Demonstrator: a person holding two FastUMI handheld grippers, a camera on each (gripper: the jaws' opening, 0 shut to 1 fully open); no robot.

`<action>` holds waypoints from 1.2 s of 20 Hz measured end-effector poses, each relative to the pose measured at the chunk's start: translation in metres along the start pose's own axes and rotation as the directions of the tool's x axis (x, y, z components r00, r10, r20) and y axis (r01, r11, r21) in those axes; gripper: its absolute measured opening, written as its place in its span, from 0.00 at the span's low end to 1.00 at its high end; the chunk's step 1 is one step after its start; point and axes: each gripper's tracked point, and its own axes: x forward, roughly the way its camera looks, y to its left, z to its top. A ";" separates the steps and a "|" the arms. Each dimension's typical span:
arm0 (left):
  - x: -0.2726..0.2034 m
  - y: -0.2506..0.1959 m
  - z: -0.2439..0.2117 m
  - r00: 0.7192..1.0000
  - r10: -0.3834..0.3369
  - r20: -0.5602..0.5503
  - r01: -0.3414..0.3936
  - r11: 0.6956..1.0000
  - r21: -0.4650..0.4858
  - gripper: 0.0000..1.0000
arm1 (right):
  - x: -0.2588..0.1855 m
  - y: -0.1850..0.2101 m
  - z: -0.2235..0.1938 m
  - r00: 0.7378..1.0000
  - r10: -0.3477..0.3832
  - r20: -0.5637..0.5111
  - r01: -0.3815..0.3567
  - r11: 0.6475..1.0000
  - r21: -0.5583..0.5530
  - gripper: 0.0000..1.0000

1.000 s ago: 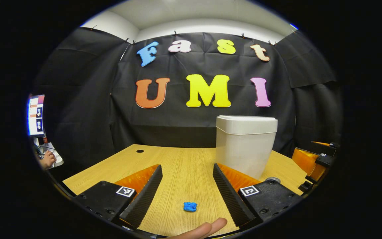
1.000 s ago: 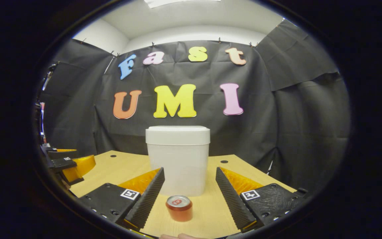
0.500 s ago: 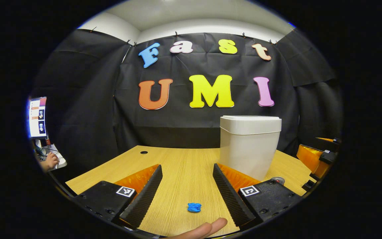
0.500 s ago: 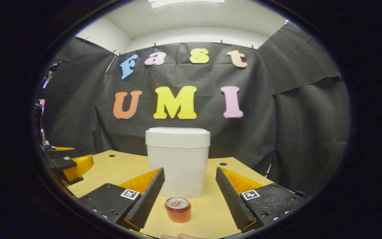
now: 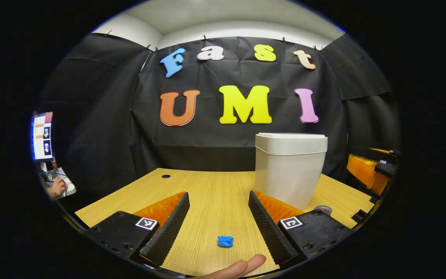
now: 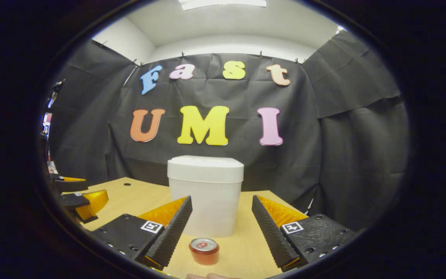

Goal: Press the lid of the desktop garbage bin to open it, pick up the crumpled paper on the desktop and throw it into the bin, then pick up the pop can on the desktop and drop it into the bin, and finally close the garbage bin lid.

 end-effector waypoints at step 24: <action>0.007 0.013 -0.008 0.999 0.019 -0.026 -0.019 1.000 -0.013 0.99 | 0.085 0.030 0.113 0.989 0.146 -0.011 -0.146 0.989 0.021 0.00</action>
